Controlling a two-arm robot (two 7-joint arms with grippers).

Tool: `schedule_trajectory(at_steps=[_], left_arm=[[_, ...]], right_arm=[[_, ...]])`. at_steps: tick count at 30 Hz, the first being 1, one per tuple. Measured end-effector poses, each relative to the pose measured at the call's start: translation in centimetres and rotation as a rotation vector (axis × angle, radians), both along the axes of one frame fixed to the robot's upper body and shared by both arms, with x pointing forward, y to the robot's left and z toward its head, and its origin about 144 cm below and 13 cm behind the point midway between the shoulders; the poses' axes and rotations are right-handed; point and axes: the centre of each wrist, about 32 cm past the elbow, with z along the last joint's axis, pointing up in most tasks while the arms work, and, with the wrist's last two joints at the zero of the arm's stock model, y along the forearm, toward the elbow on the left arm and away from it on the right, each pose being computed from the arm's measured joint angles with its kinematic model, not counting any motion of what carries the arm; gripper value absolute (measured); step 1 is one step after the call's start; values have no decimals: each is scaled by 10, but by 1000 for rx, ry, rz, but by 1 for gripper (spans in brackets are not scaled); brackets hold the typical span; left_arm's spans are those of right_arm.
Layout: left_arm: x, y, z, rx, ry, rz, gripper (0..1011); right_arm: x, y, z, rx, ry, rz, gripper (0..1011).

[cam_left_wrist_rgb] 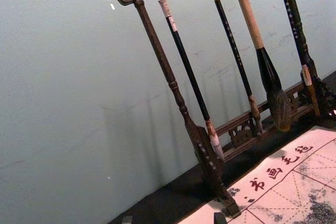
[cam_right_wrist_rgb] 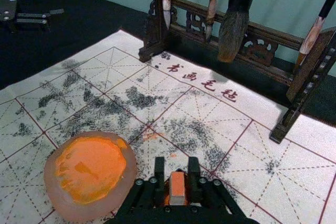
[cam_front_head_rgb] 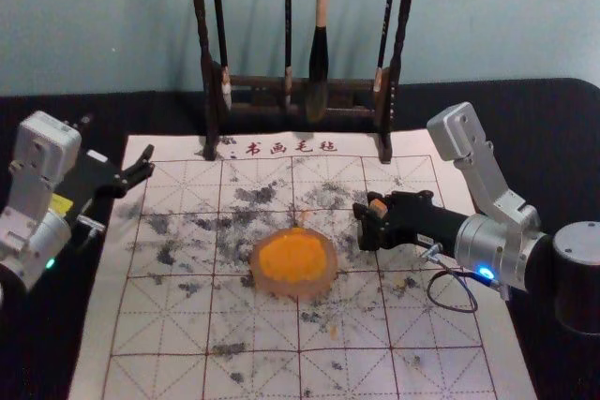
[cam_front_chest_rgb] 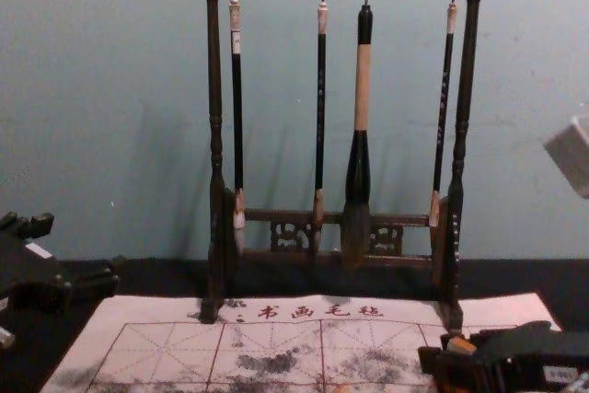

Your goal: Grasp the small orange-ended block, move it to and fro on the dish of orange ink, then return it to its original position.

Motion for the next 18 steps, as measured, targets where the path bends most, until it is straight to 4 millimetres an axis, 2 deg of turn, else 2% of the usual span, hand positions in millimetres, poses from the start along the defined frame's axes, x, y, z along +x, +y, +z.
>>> schedule_trajectory(at_steps=[3,4,6,9,15,16,18], left_arm=[[0,0,0,0,0,0,1001],[0,0,0,0,0,0,1001],[0,0,0,0,0,0,1001],[0,0,0,0,0,0,1001],[0,0,0,0,0,0,1001],[0,0,0,0,0,0,1001],[0,0,0,0,0,0,1001]], right_arm=[[0,0,0,1,0,0,311],[0,0,0,1,0,0,372],[0,0,0,1,0,0,407],[0,0,0,1,0,0,550],[0,0,0,2,1,0,712],[0,0,0,2,1,0,824],[0,0,0,2,1,0,853]])
